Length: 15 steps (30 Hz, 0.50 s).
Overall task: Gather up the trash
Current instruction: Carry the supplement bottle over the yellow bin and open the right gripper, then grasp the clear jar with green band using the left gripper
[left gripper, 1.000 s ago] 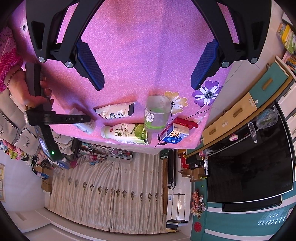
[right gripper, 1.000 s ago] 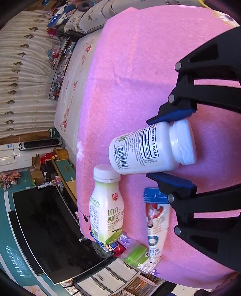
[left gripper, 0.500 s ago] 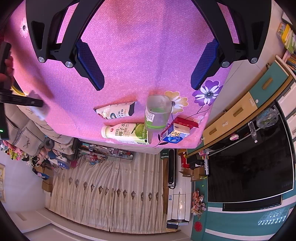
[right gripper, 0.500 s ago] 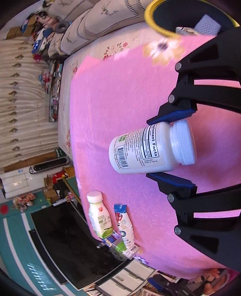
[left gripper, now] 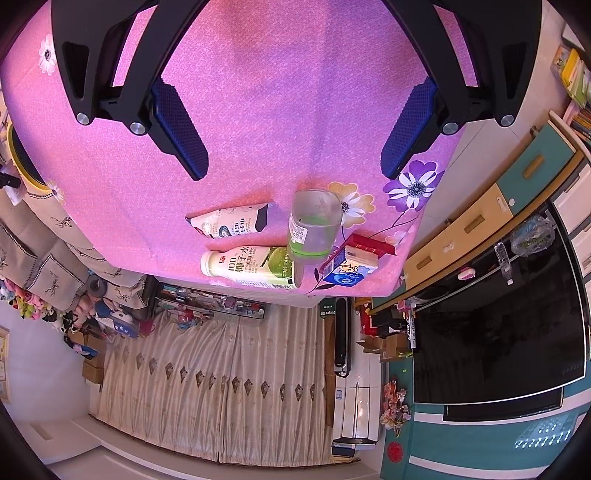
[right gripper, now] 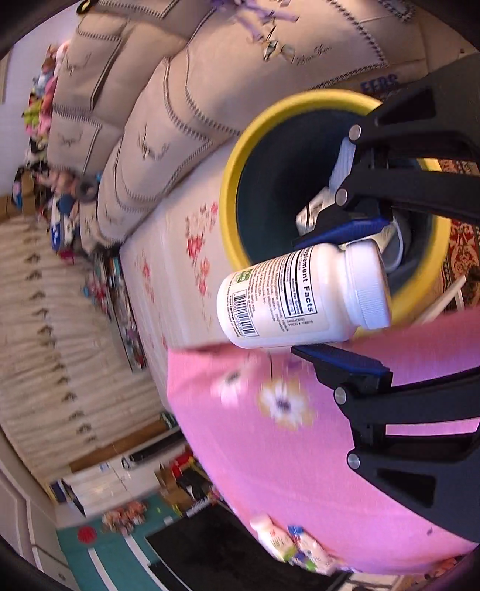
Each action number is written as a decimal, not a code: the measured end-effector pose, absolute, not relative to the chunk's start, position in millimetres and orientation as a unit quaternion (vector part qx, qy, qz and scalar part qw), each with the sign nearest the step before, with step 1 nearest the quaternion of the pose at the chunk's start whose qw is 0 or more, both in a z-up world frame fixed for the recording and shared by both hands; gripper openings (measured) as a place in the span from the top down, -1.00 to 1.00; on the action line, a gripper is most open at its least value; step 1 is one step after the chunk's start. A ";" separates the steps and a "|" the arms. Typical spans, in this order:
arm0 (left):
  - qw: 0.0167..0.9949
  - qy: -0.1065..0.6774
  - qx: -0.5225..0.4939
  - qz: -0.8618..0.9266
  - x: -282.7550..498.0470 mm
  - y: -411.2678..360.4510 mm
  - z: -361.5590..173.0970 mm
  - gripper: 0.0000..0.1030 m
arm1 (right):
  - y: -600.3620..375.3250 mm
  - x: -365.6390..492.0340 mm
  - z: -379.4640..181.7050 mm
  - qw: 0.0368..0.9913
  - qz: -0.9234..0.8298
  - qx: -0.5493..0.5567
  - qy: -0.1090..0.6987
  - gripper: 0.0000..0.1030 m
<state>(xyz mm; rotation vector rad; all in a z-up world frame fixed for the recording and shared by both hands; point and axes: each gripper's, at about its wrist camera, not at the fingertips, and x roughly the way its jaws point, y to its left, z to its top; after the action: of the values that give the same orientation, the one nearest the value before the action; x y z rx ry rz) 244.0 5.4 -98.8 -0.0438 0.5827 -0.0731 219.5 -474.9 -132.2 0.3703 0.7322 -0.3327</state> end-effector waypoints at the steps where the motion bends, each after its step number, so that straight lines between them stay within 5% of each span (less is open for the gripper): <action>1: 0.957 0.288 -0.022 -0.036 244.2 5.5 -98.9 -0.81 | -480.9 219.4 -137.9 0.901 -0.168 0.186 0.356 0.06; 15: 0.956 0.290 -0.018 -0.035 244.6 4.7 -99.2 -0.81 | -501.7 211.3 -156.2 0.889 -0.230 0.203 0.340 -0.12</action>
<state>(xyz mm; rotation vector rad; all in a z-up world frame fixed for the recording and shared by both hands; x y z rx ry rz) 244.6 4.7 -99.2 -0.0372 0.5878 -0.0715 211.3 -501.7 -156.2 0.4211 0.7069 -0.4786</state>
